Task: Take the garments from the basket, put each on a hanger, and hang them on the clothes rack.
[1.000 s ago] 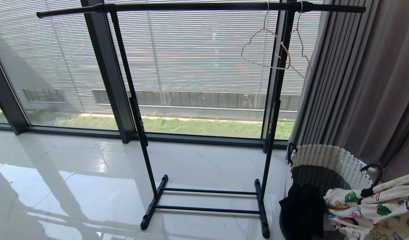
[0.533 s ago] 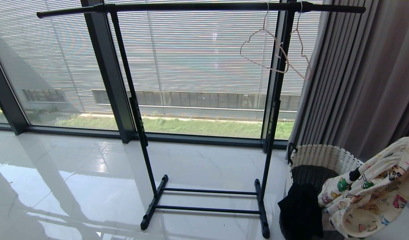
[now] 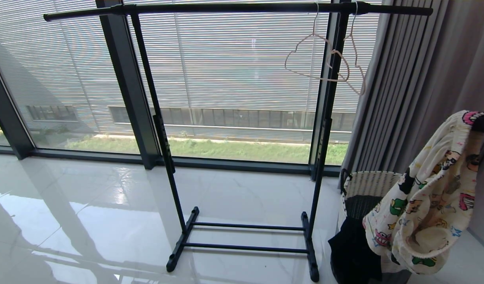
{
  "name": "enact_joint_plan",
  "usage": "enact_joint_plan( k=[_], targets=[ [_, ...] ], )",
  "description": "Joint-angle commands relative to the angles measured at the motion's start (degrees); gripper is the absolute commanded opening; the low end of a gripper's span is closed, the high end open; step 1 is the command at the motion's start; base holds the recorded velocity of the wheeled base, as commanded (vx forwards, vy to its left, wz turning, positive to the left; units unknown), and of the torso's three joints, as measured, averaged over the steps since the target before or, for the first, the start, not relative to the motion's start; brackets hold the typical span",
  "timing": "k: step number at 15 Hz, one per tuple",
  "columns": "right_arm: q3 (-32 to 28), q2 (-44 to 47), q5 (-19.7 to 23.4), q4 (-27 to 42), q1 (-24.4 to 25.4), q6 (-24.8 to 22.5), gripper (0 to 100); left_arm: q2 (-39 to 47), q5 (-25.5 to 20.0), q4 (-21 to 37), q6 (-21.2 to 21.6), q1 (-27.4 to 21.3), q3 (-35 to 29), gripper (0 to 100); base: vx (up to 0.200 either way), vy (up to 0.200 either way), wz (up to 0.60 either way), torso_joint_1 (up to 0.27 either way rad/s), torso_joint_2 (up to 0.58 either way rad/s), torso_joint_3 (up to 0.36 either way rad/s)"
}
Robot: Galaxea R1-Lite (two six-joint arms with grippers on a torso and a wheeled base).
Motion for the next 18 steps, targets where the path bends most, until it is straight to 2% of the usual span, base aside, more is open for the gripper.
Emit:
enact_joint_plan(
  k=[1, 2, 4, 6, 8, 9, 11, 12, 14, 15, 18],
  targets=[
    [-3.44, 4.47, 0.06, -0.07, 3.12, 1.28, 0, 21.33, -0.16, -6.06, 1.94, -9.64, -11.23, 100, 0.000, 0.000, 0.00, 0.000, 0.00, 0.000],
    [-5.02, 5.52, 0.06, -0.16, 4.35, 2.86, 0, 23.80, -0.07, -6.41, 3.43, -12.63, -11.67, 100, 0.000, 0.000, 0.00, 0.000, 0.00, 0.000],
    [-7.13, 8.07, -0.03, -0.16, 6.46, 5.06, 0, 28.89, 0.02, -6.50, 3.26, -18.17, -11.93, 100, 0.000, 0.000, 0.00, 0.000, 0.00, 0.000],
    [-6.69, 10.27, -0.12, -0.07, 8.22, 5.15, 0, 34.08, 0.02, -6.50, 2.47, -22.92, -12.37, 100, 0.000, 0.000, 0.00, 0.000, 0.00, 0.000],
    [-6.69, 11.59, -0.21, -0.07, 10.24, 5.24, 0, 38.56, 0.02, -6.50, -1.31, -28.98, -14.57, 100, 0.000, 0.000, 0.00, 0.000, 0.00, 0.000],
    [-6.86, 12.47, -0.21, -0.16, 11.91, 5.24, 0, 44.10, 1.07, -6.50, -7.64, -35.92, -17.91, 100, 0.000, 0.000, 0.00, 0.000, 0.00, 0.000],
    [-6.86, 13.87, -0.29, -0.16, 13.05, 5.59, 0, 52.27, 5.91, -6.50, -14.14, -44.36, -21.95, 100, 0.000, 0.000, 0.00, 0.000, 0.00, 0.000],
    [-7.04, 14.66, -0.21, -0.25, 13.93, 6.20, 0, 55.79, 7.93, -6.50, -16.25, -47.00, -23.09, 100, 0.000, 0.000, 0.00, 0.000, 0.00, 0.000],
    [-6.95, 16.51, -0.38, -3.68, 15.95, 7.70, 0, 60.97, 10.12, -6.50, -18.45, -49.64, -24.15, 100, 0.000, 0.000, 0.00, 0.000, 0.00, 0.000],
    [-6.95, 18.71, -0.64, -8.07, 17.71, 9.98, 0, 64.40, 10.12, -7.02, -19.24, -50.69, -25.29, 100, 0.000, 0.000, 0.00, 0.000, 0.00, 0.000],
    [-7.74, 21.70, -0.73, -10.62, 19.65, 11.39, 0, 72.84, 10.39, -11.68, -21.35, -50.34, -28.37, 100, 0.000, 0.000, 0.00, 0.000, 0.00, 0.000]
  ],
)
